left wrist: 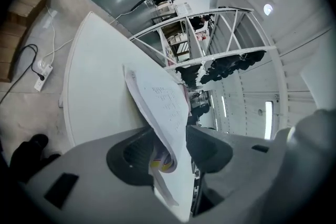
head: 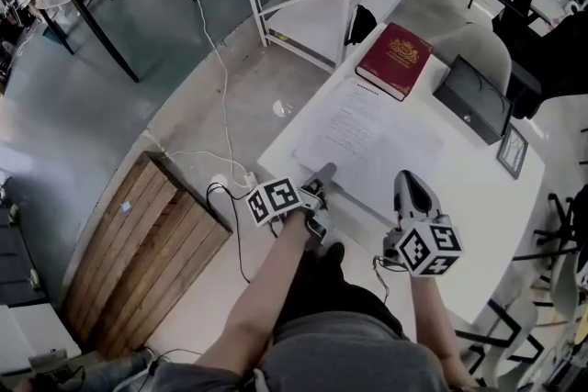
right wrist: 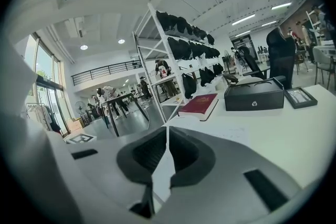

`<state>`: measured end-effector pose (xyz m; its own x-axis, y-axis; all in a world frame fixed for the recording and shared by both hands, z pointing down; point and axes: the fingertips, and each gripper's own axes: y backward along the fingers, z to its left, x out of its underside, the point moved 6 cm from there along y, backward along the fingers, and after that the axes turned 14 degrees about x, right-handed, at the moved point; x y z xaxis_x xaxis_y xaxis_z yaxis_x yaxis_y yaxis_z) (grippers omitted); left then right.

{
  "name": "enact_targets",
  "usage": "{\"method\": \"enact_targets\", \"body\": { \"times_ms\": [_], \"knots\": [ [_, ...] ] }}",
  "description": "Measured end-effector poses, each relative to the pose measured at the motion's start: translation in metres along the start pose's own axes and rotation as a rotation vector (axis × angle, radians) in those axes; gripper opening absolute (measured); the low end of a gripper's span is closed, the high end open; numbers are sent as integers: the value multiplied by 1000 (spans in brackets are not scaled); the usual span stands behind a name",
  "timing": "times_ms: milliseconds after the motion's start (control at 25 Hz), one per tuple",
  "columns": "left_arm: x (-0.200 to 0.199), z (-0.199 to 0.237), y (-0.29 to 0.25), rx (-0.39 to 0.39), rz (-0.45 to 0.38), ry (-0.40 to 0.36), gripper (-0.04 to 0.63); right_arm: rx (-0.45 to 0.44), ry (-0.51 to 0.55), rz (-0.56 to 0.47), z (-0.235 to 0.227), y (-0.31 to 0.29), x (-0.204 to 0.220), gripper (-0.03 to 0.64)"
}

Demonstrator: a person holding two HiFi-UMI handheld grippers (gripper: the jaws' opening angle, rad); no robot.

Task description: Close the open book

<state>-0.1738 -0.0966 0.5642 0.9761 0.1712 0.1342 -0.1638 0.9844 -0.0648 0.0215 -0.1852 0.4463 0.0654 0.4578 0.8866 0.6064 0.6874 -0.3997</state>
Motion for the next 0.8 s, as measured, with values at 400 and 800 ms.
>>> {"method": "enact_targets", "body": {
  "times_ms": [400,800],
  "knots": [
    [-7,4,-2,-45,-2,-4,115,36,-12,-13,-4,5,-1,17],
    [-10,-9,-2,-26,31,-78,51,78,-33,-33,-9,20,1,15]
  ]
}}
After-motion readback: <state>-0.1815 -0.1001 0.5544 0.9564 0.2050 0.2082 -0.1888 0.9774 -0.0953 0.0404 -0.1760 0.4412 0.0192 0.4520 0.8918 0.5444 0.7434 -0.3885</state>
